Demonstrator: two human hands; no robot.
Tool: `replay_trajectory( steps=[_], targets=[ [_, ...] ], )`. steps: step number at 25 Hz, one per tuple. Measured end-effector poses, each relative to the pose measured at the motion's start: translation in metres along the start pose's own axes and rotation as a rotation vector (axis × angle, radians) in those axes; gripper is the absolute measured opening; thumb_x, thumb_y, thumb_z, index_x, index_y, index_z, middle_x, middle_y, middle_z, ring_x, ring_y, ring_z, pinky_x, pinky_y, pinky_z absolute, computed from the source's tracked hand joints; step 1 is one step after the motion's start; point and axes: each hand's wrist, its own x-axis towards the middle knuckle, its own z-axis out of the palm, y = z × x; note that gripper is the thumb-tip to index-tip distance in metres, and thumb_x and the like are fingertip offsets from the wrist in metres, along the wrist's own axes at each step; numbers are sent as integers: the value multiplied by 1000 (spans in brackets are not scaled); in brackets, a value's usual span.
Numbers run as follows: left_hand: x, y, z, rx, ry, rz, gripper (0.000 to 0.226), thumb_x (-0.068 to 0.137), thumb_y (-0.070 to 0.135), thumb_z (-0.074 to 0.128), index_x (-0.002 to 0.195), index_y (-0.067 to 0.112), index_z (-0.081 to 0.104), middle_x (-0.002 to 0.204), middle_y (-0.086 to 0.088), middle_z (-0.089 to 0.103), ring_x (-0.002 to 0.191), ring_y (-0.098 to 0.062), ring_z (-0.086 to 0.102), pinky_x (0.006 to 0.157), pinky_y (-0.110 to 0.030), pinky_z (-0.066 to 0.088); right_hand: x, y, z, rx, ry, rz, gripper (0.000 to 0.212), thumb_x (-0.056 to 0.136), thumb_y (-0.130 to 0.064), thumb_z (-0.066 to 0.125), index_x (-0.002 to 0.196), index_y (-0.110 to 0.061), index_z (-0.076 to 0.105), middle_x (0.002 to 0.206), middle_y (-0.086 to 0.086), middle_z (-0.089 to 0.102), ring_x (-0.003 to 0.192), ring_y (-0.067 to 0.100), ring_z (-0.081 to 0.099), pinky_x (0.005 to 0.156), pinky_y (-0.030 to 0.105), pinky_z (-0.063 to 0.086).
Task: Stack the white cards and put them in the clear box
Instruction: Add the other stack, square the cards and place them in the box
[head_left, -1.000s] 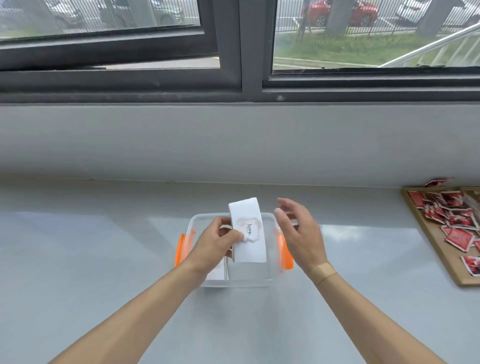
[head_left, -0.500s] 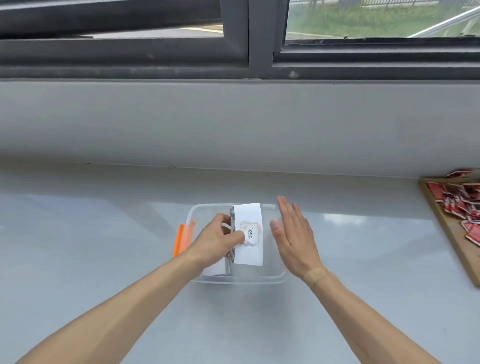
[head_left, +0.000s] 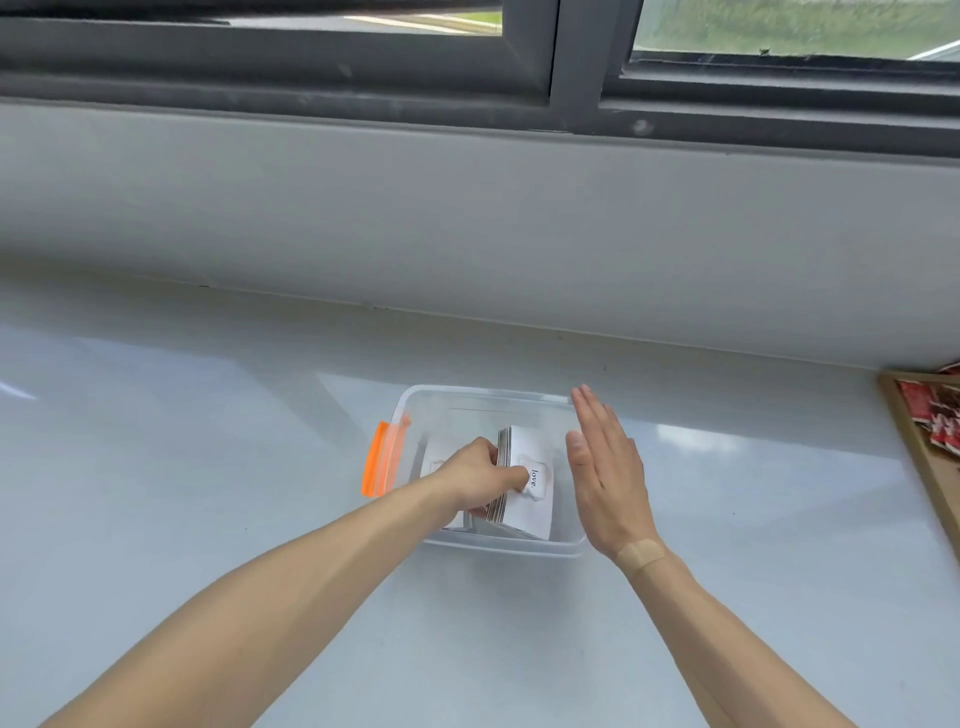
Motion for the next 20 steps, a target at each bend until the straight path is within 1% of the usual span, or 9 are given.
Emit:
replay_trajectory(
  steps=[2, 5, 6, 8, 10, 14, 16, 18, 20],
  targets=[
    [5, 0, 6, 16, -1, -3, 20, 76, 29, 66, 87, 22, 51, 87, 0, 64, 72, -17, 63, 66, -31, 57, 0, 0, 0, 6, 3, 2, 55, 96, -52, 15, 149, -39, 18, 158, -21, 15, 146, 3, 5, 119, 51, 9],
    [10, -1, 11, 15, -23, -1, 13, 80, 24, 65, 79, 25, 52, 79, 3, 64, 73, -17, 65, 74, -36, 60, 0, 1, 0, 6, -4, 3, 54, 97, -50, 15, 150, -38, 17, 158, -21, 15, 146, 2, 5, 120, 51, 8],
    [12, 0, 12, 22, -38, -4, 13, 80, 23, 65, 79, 25, 52, 79, 2, 63, 74, -18, 65, 74, -37, 60, 0, 1, 0, 9, -4, 5, 55, 97, -50, 15, 150, -38, 17, 158, -21, 15, 146, 2, 5, 120, 51, 8],
    [14, 1, 13, 30, -68, -25, 14, 81, 23, 65, 80, 25, 51, 79, 3, 63, 72, -15, 63, 66, -32, 58, 0, 1, 0, 12, -6, 5, 54, 97, -50, 15, 150, -38, 18, 158, -21, 16, 146, 2, 7, 120, 51, 7],
    [16, 2, 14, 45, -84, -36, 14, 82, 22, 64, 79, 25, 51, 78, 4, 62, 68, -12, 61, 59, -26, 53, 0, 1, -1, 13, -9, 2, 54, 97, -50, 15, 150, -38, 18, 158, -20, 16, 146, 1, 7, 120, 52, 7],
    [18, 3, 19, 22, -109, -48, 10, 86, 17, 60, 79, 23, 53, 79, 2, 63, 71, -15, 63, 64, -27, 55, 0, 1, 0, 17, -11, 0, 55, 97, -50, 15, 150, -36, 17, 159, -18, 16, 146, 2, 7, 120, 52, 9],
    [18, 5, 22, 35, -106, -37, 6, 87, 17, 57, 82, 19, 59, 85, -2, 67, 77, -19, 67, 72, -31, 58, 0, 2, 0, 9, -7, -4, 55, 97, -49, 16, 151, -34, 17, 159, -17, 16, 146, 4, 7, 119, 52, 10],
    [18, 6, 24, 160, -59, -12, 8, 87, 22, 58, 87, 15, 62, 99, -10, 67, 90, -29, 69, 78, -35, 58, 1, 2, 1, 4, -4, -4, 56, 97, -49, 16, 151, -34, 16, 159, -16, 16, 147, 5, 6, 119, 51, 11],
    [16, 7, 26, 284, -1, 9, 14, 87, 27, 59, 91, 14, 63, 110, -14, 65, 98, -33, 68, 75, -33, 54, 1, 2, 0, 10, -3, 2, 55, 97, -49, 16, 150, -35, 15, 159, -17, 15, 147, 5, 5, 120, 51, 10]
  ],
)
